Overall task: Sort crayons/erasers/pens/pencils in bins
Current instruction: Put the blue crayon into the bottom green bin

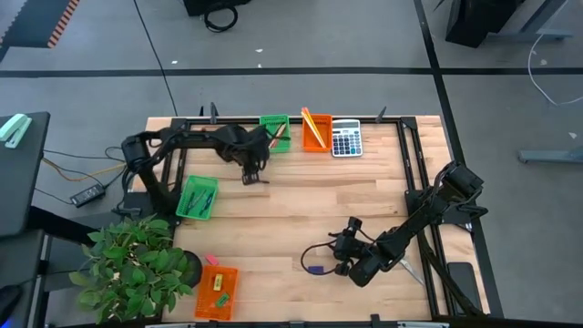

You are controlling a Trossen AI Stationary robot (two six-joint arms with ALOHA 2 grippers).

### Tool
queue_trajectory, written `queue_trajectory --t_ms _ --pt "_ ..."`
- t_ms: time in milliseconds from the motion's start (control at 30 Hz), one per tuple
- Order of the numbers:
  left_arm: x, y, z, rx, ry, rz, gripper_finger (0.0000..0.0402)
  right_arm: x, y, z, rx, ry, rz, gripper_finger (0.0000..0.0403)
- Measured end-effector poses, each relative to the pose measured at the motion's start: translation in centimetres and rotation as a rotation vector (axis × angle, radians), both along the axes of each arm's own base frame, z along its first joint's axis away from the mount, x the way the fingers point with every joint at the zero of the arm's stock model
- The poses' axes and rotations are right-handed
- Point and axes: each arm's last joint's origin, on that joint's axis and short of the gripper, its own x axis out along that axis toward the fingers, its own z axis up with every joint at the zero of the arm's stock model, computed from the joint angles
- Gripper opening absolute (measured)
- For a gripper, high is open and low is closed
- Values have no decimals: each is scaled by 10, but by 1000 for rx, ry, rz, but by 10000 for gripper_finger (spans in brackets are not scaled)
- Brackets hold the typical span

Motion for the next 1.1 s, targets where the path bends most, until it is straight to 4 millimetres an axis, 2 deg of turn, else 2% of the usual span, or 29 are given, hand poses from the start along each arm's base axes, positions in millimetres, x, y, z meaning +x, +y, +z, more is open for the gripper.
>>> queue_trajectory --t_ms 167,267,500,633,900,1000,1100 --pt "-1 12 -14 -62 -126 -26 164 0 0 0 -1 3 3 143" --pt "-2 10 -22 -134 -113 -39 163 0 0 0 0 7 6 143" --pt "1 10 -39 -153 -60 -35 156 0 1 -1 19 14 11 143" --pt "2 6 -38 -151 -53 -50 158 0 1 -1 23 17 12 143" --pt "-1 -2 -18 -152 -98 -61 146 1 0 0 -5 23 26 143" --pt "2 -7 -15 -179 -123 -54 140 10 -9 3 -90 -18 4 143" --pt "5 -19 -17 -231 -139 -121 132 31 -26 11 -187 -75 -30 143"
